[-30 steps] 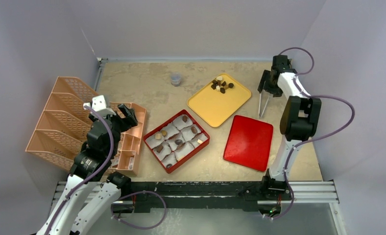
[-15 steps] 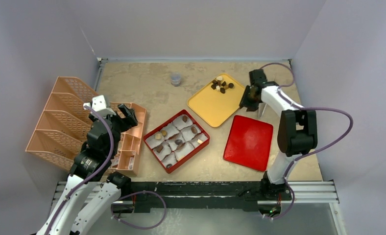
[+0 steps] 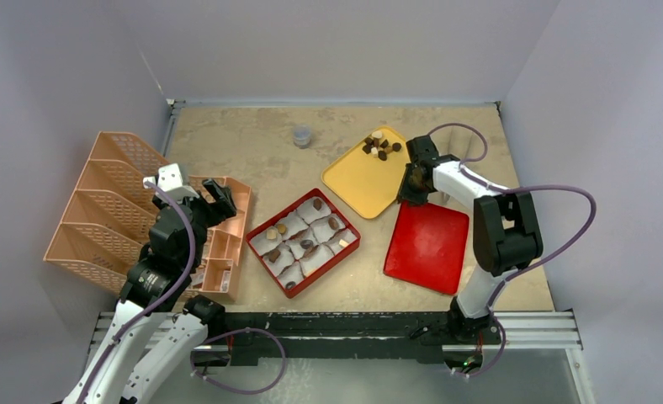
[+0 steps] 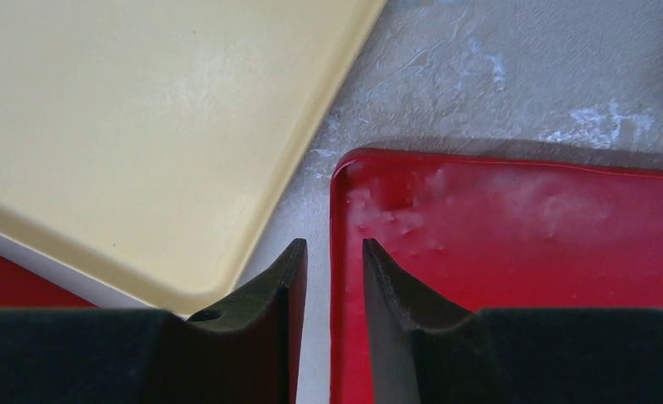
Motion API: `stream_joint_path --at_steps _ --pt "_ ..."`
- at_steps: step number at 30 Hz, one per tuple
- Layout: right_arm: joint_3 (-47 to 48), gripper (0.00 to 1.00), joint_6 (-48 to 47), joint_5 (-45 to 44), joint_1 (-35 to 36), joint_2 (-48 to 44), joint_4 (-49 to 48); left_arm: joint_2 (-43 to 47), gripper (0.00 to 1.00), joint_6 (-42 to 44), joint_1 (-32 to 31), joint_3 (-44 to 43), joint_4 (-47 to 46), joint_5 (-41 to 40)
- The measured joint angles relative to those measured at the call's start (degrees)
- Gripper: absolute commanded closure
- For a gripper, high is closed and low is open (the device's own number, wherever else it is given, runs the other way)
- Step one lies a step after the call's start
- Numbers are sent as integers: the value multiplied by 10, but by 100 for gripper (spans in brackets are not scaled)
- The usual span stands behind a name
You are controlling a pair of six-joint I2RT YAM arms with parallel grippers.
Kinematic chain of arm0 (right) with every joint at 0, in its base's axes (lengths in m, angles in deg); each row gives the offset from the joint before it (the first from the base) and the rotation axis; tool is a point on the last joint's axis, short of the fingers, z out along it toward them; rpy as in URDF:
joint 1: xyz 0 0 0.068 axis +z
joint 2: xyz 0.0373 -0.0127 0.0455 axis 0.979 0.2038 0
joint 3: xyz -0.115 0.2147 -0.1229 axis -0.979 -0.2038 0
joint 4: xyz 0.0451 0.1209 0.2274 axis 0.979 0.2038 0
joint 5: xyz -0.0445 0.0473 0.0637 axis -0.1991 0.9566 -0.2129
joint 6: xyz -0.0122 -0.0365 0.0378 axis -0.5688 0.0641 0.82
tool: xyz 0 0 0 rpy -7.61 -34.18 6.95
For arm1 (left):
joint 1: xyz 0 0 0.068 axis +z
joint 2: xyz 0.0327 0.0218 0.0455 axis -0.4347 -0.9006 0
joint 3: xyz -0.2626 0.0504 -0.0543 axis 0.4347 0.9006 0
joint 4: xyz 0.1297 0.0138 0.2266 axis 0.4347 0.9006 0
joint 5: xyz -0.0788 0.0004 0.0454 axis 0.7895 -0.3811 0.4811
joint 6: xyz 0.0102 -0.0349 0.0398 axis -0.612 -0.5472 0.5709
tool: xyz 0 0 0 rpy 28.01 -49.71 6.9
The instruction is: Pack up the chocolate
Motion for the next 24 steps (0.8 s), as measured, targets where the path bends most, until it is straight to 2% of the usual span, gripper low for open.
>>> stream_joint_path --at_steps 9,17,24 --pt "-2 70 7 -2 18 6 -10 0 24 0 0 0 0 0" --pt "0 73 9 -37 41 34 2 -3 24 0 0 0 0 0" --pt "10 87 10 -63 58 46 11 -4 24 0 0 0 0 0"
